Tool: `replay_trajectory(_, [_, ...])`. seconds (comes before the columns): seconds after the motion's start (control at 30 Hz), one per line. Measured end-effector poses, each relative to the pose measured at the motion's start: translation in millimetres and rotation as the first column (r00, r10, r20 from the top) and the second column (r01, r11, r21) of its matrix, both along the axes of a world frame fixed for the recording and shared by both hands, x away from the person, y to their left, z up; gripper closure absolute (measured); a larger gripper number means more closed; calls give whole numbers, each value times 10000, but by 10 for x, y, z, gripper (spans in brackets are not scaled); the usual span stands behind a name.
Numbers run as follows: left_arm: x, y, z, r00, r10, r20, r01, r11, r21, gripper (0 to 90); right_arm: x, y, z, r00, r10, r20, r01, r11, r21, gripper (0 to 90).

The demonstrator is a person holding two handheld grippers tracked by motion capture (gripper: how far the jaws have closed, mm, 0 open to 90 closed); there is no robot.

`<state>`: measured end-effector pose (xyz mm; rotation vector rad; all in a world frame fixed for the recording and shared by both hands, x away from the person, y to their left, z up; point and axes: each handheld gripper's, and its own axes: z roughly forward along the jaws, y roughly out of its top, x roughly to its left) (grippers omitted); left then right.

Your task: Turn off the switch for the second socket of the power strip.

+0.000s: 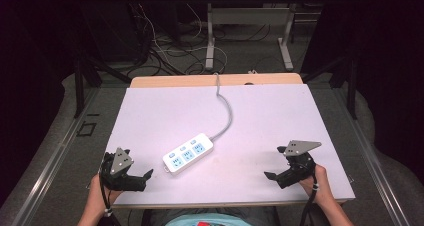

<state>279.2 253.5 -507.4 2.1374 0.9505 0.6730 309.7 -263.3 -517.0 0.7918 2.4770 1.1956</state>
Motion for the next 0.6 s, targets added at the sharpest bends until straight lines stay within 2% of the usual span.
replay_trajectory(0.03, [6, 8, 11, 9999, -33, 155, 31, 9999, 118, 0, 0, 0, -1, 10000, 86, -31, -86, 10000, 14, 1])
replay_trajectory(0.07, [2, 3, 14, 10000, -12, 46, 12, 10000, 23, 0, -3, 2, -1, 10000, 64, -60, -63, 10000, 24, 1])
replay_trajectory(0.13, [11, 5, 28, 9998, 12, 187, -14, 9999, 128, 0, 5, 0, -4, 10000, 58, 42, -58, 10000, 2, 1])
replay_trajectory(0.17, [7, -7, 21, 9999, 49, 89, -48, 9999, -90, 0, 5, 0, -4, 10000, 58, 42, -58, 10000, 2, 1])
replay_trajectory(0.3, [7, -15, 59, 10000, 66, 68, -66, 10000, -73, 0, -1, 6, -4, 10000, -35, -59, 36, 10000, 8, 1])
replay_trajectory(0.33, [13, -9, 71, 9999, 25, 156, -26, 10000, 56, 0, -1, 6, -4, 10000, -35, -59, 36, 10000, 8, 1])
replay_trajectory(0.37, [8, -22, 68, 9999, 71, 87, -70, 9999, -151, 0, -1, 4, -4, 10000, -14, -64, 14, 10000, -8, 1])
replay_trajectory(0.43, [18, -25, 82, 9997, 76, 253, -75, 10000, -33, 0, 0, 5, -6, 10000, -28, -64, 28, 10000, -10, 1])
replay_trajectory(0.5, [20, -43, 89, 9999, 62, 80, -60, 9999, -159, 0, 8, 5, -9, 10000, -18, 26, 18, 10000, -21, 1])
replay_trajectory(0.57, [33, -54, 99, 9997, 94, 231, -92, 9999, -83, 0, 8, 7, -10, 10000, -24, 8, 24, 10000, -36, 1])
replay_trajectory(0.6, [37, -60, 112, 9998, 55, 171, -54, 10000, -58, 0, 10, 3, -9, 10000, 51, -9, -51, 10000, -67, 1])
